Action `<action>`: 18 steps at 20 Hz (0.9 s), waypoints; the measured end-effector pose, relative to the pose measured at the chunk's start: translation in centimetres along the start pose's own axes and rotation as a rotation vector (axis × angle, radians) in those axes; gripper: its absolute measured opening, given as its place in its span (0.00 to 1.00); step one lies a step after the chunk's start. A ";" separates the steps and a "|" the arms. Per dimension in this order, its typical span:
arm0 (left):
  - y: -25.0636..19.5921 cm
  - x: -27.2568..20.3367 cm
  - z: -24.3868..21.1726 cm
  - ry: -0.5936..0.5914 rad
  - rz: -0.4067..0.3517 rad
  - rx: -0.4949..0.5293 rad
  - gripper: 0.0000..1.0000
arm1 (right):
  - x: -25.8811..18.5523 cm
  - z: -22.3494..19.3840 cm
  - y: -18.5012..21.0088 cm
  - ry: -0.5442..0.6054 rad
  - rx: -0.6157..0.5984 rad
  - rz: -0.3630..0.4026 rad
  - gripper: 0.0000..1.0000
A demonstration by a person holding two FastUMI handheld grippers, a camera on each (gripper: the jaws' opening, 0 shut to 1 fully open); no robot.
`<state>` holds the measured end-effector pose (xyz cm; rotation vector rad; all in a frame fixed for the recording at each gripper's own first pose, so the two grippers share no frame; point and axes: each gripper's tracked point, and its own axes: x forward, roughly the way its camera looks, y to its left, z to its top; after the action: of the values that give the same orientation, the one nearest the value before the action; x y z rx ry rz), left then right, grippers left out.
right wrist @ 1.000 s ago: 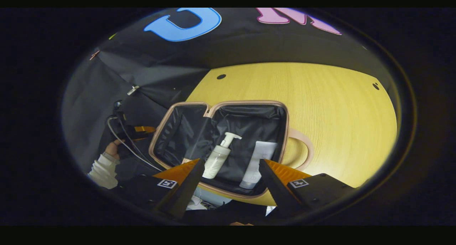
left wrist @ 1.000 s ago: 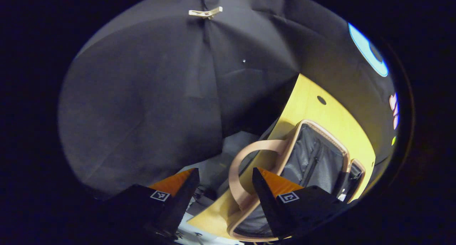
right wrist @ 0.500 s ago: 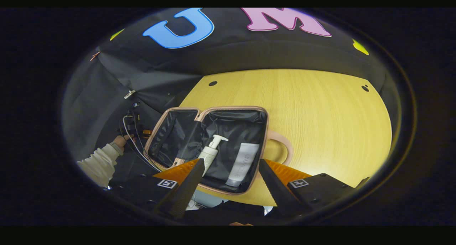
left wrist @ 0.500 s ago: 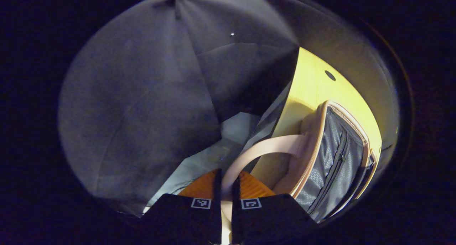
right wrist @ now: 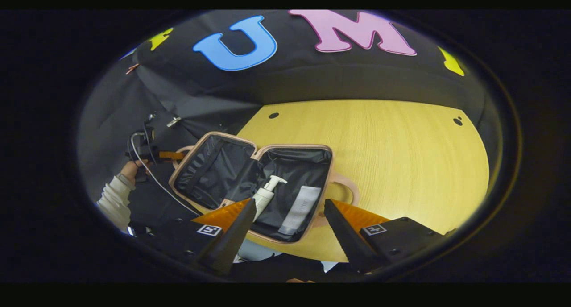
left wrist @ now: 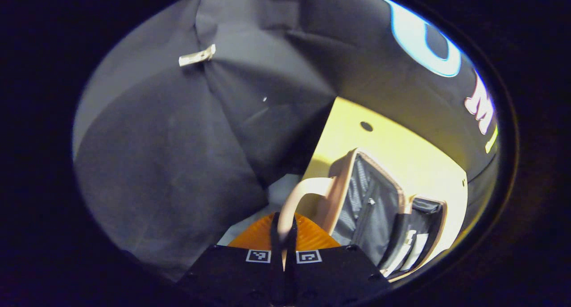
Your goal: First open the suitcase, pack the skin care products into it, and then close the suitcase.
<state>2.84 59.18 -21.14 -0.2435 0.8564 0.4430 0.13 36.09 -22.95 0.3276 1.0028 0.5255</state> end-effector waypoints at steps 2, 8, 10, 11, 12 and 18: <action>-3.5 -4.4 2.4 -0.075 -0.038 0.049 0.06 | -1.7 0.3 -0.5 -0.029 -0.038 0.013 0.98; -14.2 -16.4 5.9 -0.202 -0.183 0.131 0.06 | -7.3 2.4 -2.6 -0.152 -0.178 0.048 0.97; -19.2 -17.8 5.1 -0.213 -0.251 0.161 0.06 | -9.1 2.7 -3.5 -0.179 -0.192 0.052 0.97; -21.9 -18.5 4.3 -0.202 -0.296 0.173 0.06 | -10.0 2.8 -4.2 -0.190 -0.192 0.049 0.98; -24.9 -18.9 3.3 -0.202 -0.338 0.188 0.06 | -10.8 2.7 -4.9 -0.200 -0.193 0.043 0.97; -40.6 -14.8 -6.8 -0.059 -0.508 0.262 0.06 | -14.6 2.0 -9.2 -0.231 -0.173 0.012 0.97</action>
<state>8.88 16.67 -12.80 -0.1950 0.7523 -0.1358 -1.99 20.26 -16.12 0.2338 0.7273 0.5678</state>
